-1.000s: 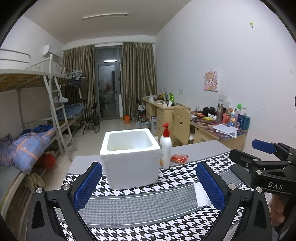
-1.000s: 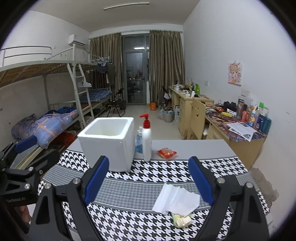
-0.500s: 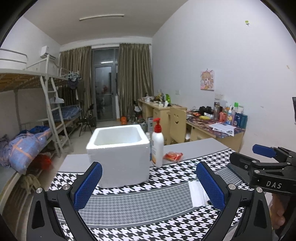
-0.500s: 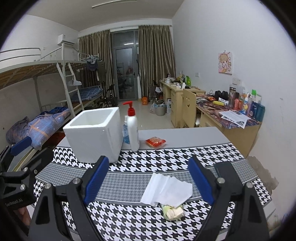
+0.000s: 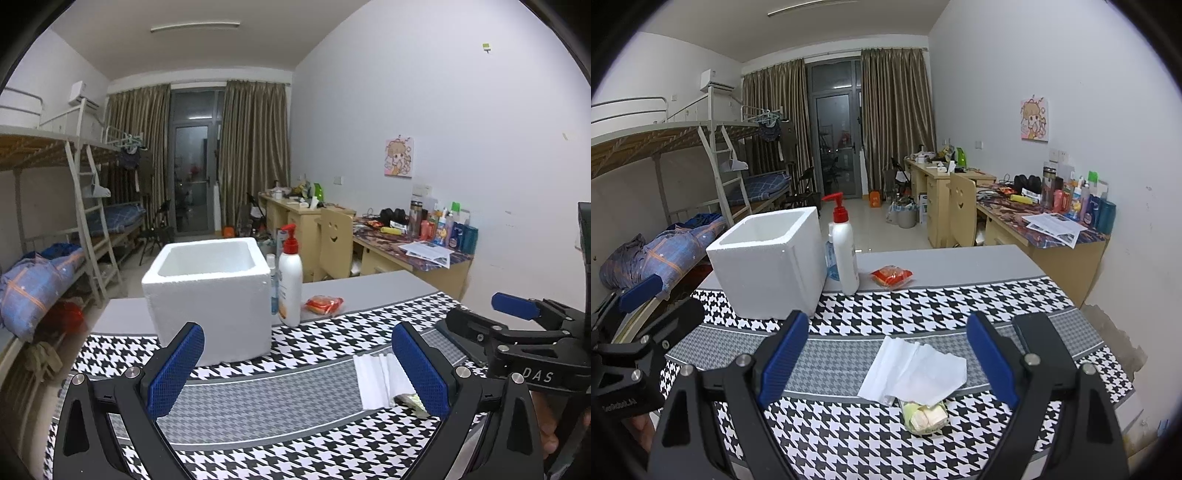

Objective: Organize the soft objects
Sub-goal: 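Move both grippers toward the white tissues and green packet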

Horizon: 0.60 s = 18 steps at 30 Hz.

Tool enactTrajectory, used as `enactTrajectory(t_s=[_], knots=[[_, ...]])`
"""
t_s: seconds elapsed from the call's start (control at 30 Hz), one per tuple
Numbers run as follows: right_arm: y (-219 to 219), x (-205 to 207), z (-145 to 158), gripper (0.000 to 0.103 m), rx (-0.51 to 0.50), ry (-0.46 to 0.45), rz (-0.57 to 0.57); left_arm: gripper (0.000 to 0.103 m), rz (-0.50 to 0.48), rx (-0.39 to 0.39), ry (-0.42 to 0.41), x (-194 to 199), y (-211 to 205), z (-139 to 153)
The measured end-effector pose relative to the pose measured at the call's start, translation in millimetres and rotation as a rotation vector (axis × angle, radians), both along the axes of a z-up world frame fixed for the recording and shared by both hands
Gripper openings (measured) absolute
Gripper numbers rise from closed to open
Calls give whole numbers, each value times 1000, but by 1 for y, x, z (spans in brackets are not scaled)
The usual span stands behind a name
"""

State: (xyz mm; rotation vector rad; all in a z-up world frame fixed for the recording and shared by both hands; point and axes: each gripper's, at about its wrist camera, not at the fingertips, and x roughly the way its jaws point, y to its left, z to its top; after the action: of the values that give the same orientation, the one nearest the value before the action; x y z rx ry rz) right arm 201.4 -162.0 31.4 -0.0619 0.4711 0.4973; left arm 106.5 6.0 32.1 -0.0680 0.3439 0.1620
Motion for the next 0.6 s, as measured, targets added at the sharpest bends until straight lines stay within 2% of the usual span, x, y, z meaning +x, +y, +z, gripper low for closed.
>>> enactTrajectory(t_s=[0.6], knots=[[-24,9,-22,90,8,28,-32,102,-57,-16,50,23,-20,-24]])
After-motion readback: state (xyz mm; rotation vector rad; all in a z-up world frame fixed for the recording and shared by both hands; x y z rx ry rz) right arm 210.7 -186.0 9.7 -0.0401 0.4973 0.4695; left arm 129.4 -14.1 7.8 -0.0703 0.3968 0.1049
